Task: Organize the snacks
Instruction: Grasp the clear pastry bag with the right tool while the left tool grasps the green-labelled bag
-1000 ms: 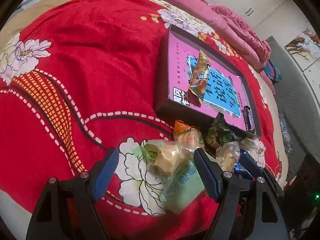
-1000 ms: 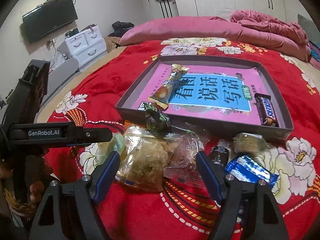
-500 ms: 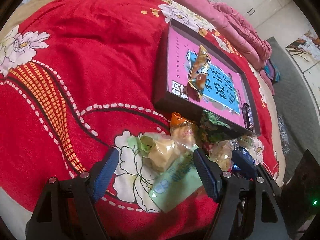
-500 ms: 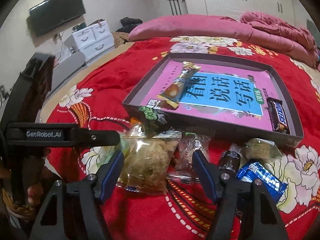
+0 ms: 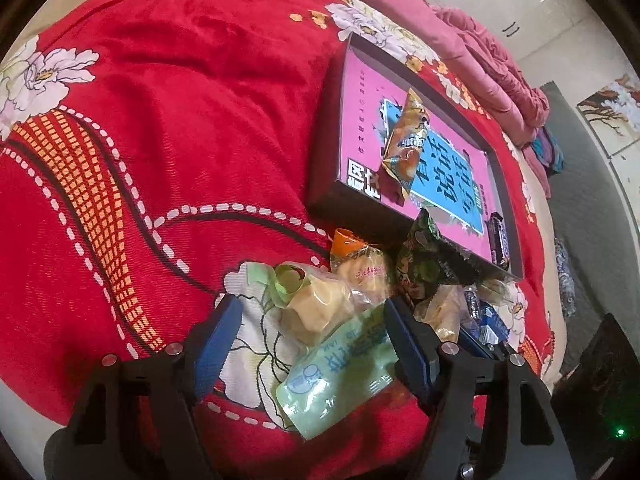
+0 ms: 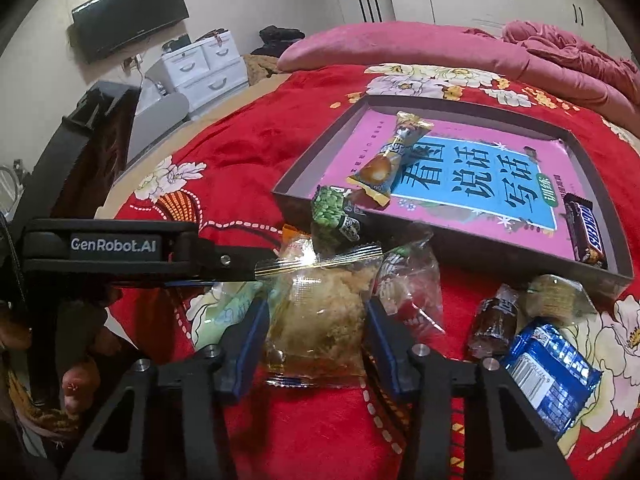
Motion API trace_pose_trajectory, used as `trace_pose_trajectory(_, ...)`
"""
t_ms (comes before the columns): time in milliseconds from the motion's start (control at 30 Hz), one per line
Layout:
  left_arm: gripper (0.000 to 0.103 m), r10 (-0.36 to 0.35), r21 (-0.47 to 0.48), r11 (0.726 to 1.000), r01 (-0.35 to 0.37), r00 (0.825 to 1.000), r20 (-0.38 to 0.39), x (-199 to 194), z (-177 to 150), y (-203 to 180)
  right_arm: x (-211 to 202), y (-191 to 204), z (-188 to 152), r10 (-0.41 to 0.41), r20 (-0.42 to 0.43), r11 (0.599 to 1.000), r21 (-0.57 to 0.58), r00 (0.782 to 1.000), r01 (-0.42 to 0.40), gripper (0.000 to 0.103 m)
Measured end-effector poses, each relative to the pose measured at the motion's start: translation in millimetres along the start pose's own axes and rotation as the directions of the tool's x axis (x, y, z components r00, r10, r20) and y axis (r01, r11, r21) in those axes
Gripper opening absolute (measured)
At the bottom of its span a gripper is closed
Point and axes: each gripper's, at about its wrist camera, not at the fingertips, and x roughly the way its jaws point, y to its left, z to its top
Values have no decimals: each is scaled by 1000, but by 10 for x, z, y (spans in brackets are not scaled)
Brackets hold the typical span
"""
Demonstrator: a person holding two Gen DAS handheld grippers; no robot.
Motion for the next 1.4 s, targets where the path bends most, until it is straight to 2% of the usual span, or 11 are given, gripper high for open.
trace_pose_trajectory(133,73,-2,0,1000,2,1000,-11,34,4,-11,-7,-12,-4,-2,0,1000,10,1000,2,46)
trace_pose_trajectory(233,64,2,16,1000,-2,1000,-18,47,2,-33,-42,-26,-3,-8,6,1000,15,1000,7,42)
trace_pose_trajectory(433,48,-21,24,999,21,1000,-23,41,2,-30,-154,-84,9,-8,31,999,39,999,7,41)
trace_pose_trajectory(567,43,-39,36,999,40,999,-2,-10,3,-38,-218,-109,24,-11,48,999,49,999,9,41)
trace_pose_trajectory(667,34,-65,53,997,63,997,31,-95,7,-56,-267,-135,26,-14,63,998,59,998,10,41)
trace_pose_trajectory(1000,33,-78,51,996,75,995,55,-159,21,-10,-329,-167,27,-7,84,998,70,996,1,41)
trace_pose_trajectory(1233,33,-93,134,988,72,983,157,-369,7,-125,-423,-179,47,2,123,997,73,992,-11,41)
trace_pose_trajectory(1400,33,-107,155,985,79,977,185,-424,25,-159,-506,-217,69,6,157,996,84,988,-19,41)
